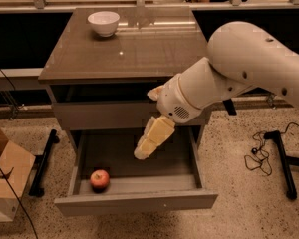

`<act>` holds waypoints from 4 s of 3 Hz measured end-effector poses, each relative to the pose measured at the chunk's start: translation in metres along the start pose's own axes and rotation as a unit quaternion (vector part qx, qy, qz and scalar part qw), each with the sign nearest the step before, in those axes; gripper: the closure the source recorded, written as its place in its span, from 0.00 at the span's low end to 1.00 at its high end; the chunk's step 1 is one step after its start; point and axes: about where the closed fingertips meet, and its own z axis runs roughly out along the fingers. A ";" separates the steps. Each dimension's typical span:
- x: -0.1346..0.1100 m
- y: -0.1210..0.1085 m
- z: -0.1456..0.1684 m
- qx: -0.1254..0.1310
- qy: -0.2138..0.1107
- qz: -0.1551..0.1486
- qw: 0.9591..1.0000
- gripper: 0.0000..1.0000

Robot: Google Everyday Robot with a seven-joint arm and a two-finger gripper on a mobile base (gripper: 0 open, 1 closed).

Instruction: Pick apple from middle drawer and place on counter

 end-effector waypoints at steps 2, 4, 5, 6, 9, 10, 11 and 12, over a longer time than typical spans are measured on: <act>-0.001 -0.042 0.071 0.042 -0.062 0.012 0.997 0.00; 0.037 -0.076 0.192 0.011 -0.094 0.024 0.995 0.00; 0.087 -0.070 0.255 -0.019 -0.110 0.087 0.990 0.00; 0.106 -0.063 0.279 -0.036 -0.112 0.110 0.987 0.00; 0.118 -0.067 0.385 -0.026 -0.088 0.137 0.986 0.00; 0.132 -0.069 0.426 -0.027 -0.083 0.157 0.984 0.00; 0.145 -0.072 0.462 -0.027 -0.078 0.178 0.981 0.00; 0.156 -0.069 0.493 -0.033 -0.075 0.202 0.976 0.14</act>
Offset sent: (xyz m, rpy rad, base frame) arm 0.1012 0.0633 -0.0969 0.2112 -0.1054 -0.1231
